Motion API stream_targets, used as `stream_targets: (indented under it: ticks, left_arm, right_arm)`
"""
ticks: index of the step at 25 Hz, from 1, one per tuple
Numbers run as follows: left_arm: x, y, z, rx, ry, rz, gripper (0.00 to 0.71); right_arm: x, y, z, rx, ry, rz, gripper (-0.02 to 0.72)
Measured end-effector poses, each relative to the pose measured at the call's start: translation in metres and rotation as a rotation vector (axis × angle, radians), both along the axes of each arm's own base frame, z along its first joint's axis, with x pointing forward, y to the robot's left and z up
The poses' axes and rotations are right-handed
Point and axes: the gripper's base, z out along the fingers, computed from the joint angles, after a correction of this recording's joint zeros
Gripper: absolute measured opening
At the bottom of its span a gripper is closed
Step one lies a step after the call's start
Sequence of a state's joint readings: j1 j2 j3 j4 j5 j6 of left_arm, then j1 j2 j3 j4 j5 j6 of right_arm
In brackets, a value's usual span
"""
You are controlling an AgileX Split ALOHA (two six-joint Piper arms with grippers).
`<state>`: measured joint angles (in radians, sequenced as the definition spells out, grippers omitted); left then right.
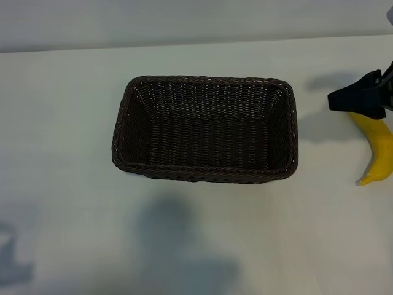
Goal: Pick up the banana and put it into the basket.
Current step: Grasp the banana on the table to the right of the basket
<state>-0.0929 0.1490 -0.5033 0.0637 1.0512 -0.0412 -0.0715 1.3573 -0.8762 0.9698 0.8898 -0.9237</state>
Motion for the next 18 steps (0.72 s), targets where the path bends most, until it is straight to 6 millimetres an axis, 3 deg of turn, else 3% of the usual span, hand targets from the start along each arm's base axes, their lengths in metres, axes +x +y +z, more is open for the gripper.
stream_targets:
  ticks: [9, 18]
  left_arm:
    - [-0.014, 0.001, 0.000, 0.000, -0.088, 0.147, 0.547]
    - [-0.024, 0.001, -0.001, 0.000, -0.153, 0.155, 0.547]
  right_arm:
    - [0.005, -0.004, 0.000, -0.004, -0.011, -0.076, 0.534]
    - [0.013, -0.012, -0.005, -0.060, 0.003, -0.180, 0.534]
